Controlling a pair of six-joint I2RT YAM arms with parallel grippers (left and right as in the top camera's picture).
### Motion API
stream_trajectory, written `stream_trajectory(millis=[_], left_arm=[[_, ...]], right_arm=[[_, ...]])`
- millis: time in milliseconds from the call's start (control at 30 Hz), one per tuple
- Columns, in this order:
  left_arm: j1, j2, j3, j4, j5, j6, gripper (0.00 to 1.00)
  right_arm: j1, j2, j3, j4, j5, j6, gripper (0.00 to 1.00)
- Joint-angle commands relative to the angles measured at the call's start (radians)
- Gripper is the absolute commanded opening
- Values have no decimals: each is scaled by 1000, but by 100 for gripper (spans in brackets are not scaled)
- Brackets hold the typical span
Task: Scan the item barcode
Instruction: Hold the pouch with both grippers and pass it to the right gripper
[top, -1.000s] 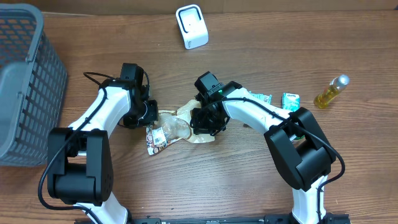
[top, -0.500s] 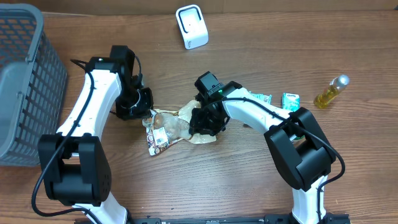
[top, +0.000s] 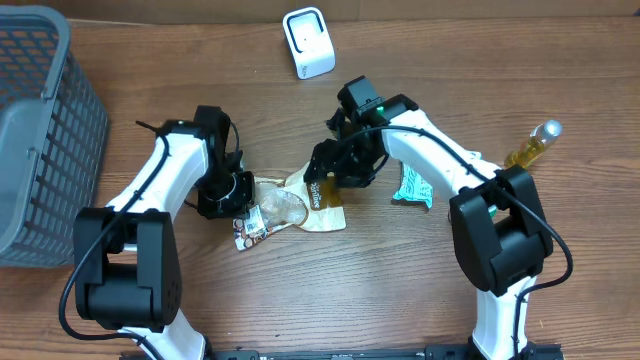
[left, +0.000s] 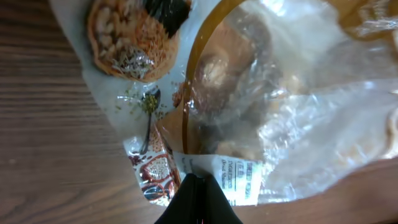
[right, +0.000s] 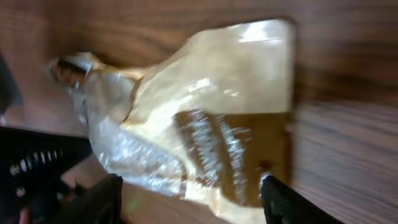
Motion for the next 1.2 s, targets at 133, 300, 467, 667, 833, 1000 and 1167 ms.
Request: stream_trajectory(millis=[133, 300, 467, 667, 833, 1000, 1167], left_arm=[[-8, -12, -67, 76, 8, 3, 4], [-8, -12, -68, 95, -28, -8, 5], [-8, -12, -68, 105, -44, -7, 5], [-8, -12, -68, 109, -47, -7, 4], [-8, -12, -68, 111, -48, -7, 4], [-8, -12, -73, 133, -49, -7, 4], [-8, -11, -73, 151, -51, -7, 4]], right_arm=[[29, 34, -1, 5, 50, -14, 72], [50, 80, -1, 12, 50, -11, 72], [51, 146, -1, 37, 49, -2, 75], [51, 140, 6, 71, -68, -6, 77], [62, 142, -21, 81, 42, 60, 81], [115, 142, -92, 234, 16, 124, 82], [136, 142, -93, 306, -101, 126, 79]])
